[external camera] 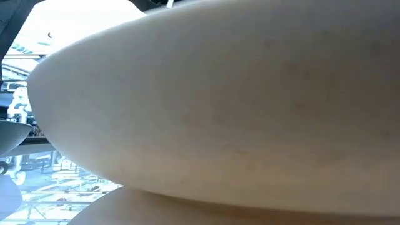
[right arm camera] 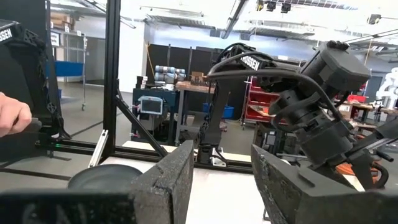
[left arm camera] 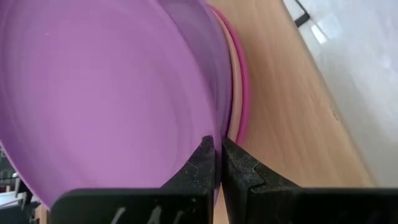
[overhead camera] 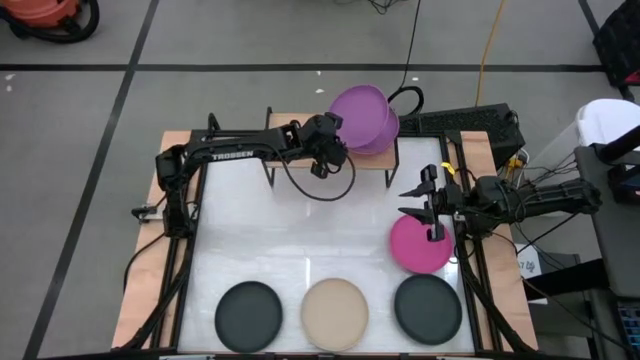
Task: Place and stack plates onto a shelf
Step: Stack the purple plate on top of the purple plate on the shelf
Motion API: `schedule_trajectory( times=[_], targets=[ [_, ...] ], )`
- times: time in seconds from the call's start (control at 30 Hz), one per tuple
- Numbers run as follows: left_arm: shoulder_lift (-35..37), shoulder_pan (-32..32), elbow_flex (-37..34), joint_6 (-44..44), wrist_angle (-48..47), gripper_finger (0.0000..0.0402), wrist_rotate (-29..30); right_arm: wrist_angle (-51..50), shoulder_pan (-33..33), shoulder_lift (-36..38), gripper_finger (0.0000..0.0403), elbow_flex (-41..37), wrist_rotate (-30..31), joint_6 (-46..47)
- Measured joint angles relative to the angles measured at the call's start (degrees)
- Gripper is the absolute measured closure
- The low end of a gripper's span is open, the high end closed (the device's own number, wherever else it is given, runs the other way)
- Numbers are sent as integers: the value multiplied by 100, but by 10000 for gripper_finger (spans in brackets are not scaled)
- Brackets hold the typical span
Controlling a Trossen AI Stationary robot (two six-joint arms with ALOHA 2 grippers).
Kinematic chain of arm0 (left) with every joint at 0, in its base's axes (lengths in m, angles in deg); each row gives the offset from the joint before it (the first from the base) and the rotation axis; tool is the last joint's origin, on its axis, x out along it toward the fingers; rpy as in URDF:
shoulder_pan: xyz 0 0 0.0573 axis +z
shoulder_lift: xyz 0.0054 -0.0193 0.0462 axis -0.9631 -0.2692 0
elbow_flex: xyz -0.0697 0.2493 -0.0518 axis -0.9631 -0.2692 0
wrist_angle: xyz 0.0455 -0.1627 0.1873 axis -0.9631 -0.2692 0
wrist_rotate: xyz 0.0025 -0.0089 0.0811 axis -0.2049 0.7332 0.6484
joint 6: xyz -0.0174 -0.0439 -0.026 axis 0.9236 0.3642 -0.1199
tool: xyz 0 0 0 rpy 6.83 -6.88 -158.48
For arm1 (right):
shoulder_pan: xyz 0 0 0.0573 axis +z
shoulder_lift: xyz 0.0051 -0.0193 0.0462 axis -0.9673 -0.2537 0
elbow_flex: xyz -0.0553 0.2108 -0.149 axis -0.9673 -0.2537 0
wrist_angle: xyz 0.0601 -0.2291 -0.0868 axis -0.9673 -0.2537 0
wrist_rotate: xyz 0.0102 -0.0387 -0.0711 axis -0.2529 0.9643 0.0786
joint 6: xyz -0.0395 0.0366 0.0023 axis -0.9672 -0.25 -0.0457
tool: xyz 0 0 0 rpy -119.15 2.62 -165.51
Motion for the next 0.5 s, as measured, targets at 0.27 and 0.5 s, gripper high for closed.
schedule_trajectory(
  times=[0.27, 0.5],
  targets=[
    [0, -111, 0, -24, 417, 313, 15, -40, 0, 0, 261, 0, -2, -26],
    [9, -201, -1, 115, 690, 237, 452, -96, 0, 0, 261, 0, -1, -19]
  ],
)
